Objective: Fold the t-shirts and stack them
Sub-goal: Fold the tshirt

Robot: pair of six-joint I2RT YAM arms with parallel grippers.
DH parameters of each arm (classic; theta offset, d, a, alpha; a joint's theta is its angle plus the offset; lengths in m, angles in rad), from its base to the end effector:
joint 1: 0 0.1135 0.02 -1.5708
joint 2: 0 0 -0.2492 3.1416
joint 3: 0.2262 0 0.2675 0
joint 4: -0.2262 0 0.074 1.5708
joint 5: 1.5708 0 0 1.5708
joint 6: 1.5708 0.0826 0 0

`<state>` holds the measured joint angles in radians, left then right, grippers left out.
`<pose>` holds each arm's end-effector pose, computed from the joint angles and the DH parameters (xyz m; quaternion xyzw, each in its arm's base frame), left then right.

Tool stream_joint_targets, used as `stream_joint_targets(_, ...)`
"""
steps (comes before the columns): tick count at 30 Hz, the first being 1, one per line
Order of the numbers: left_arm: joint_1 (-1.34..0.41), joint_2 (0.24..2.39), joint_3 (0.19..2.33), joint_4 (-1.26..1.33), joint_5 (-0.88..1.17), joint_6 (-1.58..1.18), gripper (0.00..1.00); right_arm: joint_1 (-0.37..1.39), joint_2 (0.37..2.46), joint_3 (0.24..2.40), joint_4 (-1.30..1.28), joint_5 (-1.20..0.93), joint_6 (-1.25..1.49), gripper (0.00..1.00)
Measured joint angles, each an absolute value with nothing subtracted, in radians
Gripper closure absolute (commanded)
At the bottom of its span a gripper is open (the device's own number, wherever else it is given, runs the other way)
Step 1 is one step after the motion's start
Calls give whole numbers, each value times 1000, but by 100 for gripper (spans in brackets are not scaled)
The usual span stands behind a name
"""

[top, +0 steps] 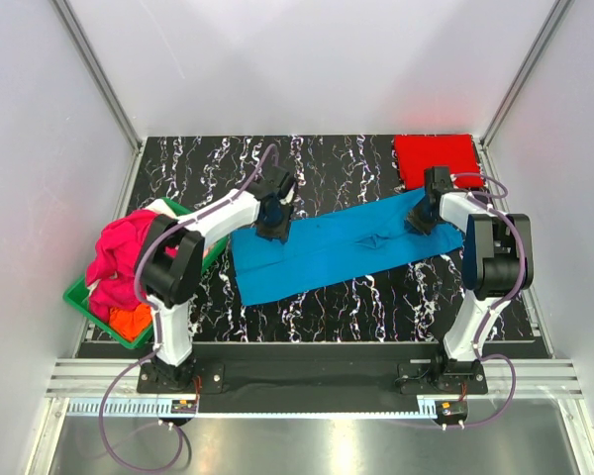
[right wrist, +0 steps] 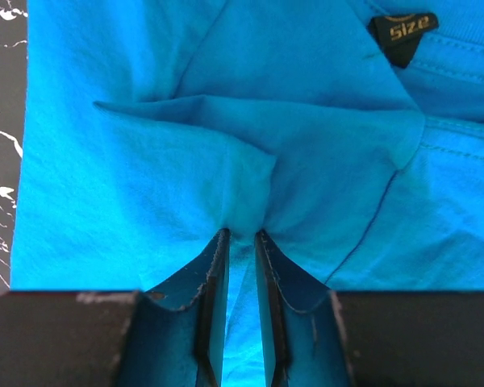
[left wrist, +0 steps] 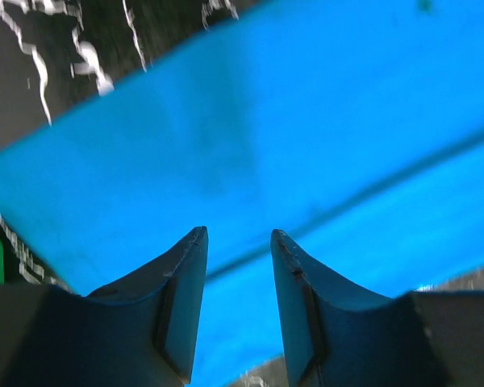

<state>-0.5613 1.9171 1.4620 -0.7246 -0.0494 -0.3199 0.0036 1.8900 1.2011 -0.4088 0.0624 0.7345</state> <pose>0.3618 -0.2226 0.1425 0.1133 0.9741 -0.0609 0.1860 0.4089 -0.0037 0.0915 0.3541 0.9049 0.0562 0.2294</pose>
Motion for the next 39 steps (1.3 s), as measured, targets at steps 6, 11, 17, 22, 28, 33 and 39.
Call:
stream_joint_targets(6,-540,1995,1405,-722,-51,-324,58,-14,1890,1193,-386,27,705,74)
stream_joint_targets(11,-544,1958,1351,-684,-56,-341,56,-17,1890,1192,-381,10,671,74)
stream_joint_targets(17,-582,1850,1201,-640,-60,-379,55,-20,1893,1193,-377,-22,632,74)
stream_joint_targets(22,-642,1760,1088,-624,-69,-418,54,-16,1902,1197,-362,-75,618,74)
stream_joint_targets(28,-708,1641,950,-609,-75,-479,53,15,1914,1209,-360,-117,596,74)
stream_joint_targets(33,-742,1577,895,-658,-74,-520,52,99,1978,1289,-352,-136,589,74)
stream_joint_targets(39,-758,1433,945,-819,-97,-533,48,175,2042,1374,-341,-145,590,73)
